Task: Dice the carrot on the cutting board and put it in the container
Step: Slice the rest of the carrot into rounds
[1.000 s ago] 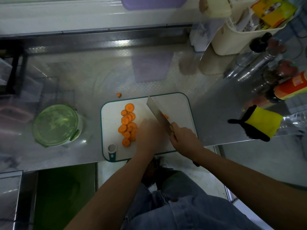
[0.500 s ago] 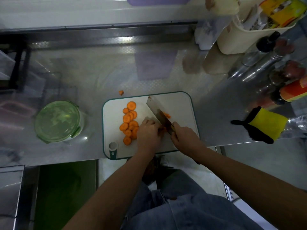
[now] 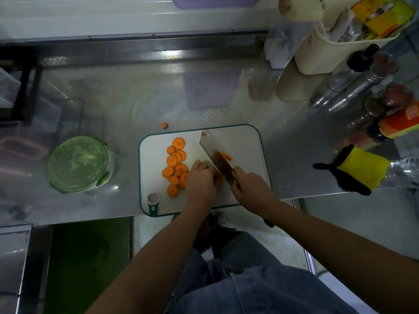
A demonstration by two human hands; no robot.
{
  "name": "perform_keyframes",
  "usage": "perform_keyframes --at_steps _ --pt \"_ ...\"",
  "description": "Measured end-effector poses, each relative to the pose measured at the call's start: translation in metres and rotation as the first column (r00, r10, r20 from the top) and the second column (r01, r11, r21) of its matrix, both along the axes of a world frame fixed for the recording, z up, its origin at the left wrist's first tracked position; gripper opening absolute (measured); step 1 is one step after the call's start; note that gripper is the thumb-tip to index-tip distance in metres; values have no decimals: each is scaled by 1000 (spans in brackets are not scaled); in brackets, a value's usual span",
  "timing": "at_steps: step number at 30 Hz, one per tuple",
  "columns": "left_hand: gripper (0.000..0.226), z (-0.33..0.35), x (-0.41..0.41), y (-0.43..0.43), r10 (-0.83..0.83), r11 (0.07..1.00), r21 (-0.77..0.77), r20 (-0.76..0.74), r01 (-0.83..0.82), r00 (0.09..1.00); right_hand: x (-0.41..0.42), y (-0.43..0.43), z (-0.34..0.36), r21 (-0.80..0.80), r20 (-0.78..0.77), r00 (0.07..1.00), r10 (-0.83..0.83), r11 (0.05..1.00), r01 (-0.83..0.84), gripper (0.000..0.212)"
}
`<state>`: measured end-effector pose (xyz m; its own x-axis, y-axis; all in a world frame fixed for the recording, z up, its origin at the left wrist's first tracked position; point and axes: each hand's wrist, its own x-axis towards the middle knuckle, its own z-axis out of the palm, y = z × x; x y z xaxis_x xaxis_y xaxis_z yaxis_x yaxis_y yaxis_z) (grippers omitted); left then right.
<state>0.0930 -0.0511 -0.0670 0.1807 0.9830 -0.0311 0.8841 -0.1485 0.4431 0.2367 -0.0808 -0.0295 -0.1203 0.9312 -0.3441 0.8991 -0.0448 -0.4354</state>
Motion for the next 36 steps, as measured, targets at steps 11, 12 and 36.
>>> perform_keyframes --at_steps 11,12,36 --pt "12 5 1 -1 -7 999 -32 -59 5 998 -4 4 -11 22 2 999 -33 999 33 25" --pt "13 5 -1 -1 -17 1000 -21 -63 15 998 -3 5 -11 27 -9 999 -34 999 35 25" --pt "17 14 0 -2 -63 998 -30 -149 59 987 -5 1 -15 27 3 1000 8 1000 -8 24"
